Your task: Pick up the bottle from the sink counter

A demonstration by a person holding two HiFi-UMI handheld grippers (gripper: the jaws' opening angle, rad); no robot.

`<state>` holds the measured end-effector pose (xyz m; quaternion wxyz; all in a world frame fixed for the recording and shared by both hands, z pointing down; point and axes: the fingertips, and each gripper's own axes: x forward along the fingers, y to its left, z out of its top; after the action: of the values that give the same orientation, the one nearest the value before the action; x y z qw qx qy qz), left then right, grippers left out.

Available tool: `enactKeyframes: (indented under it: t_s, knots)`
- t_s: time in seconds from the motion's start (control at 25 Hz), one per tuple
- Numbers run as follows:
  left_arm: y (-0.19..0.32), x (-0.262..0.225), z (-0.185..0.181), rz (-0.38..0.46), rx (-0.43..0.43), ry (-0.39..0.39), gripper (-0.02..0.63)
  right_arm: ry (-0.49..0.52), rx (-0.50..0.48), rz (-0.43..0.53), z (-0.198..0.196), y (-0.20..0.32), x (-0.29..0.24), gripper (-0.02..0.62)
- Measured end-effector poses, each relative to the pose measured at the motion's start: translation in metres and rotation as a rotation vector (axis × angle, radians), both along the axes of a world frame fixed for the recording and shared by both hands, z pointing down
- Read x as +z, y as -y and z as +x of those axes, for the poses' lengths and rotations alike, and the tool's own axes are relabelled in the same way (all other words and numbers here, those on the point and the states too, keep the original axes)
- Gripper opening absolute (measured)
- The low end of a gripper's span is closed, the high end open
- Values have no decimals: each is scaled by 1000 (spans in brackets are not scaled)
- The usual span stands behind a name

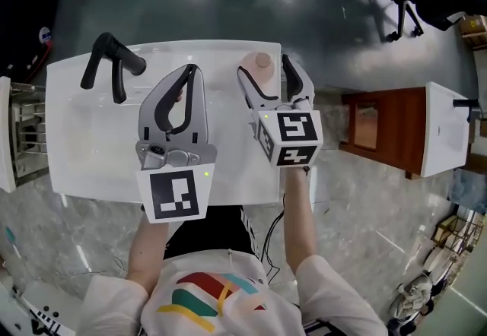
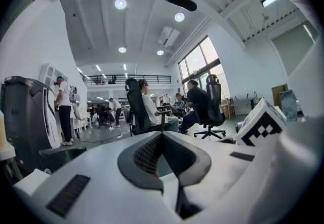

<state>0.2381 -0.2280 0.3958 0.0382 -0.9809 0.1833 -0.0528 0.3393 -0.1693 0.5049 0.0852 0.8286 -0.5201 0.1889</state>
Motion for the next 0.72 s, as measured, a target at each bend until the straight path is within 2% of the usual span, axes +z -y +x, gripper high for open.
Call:
enactKeyframes:
  t_s: [0.36, 0.72]
  knots:
    - [-2, 33, 7, -40, 3, 44, 18, 77, -54, -100, 4, 11, 54, 376]
    - [5, 38, 6, -55, -16, 46, 18, 49, -70, -245, 9, 12, 82, 377]
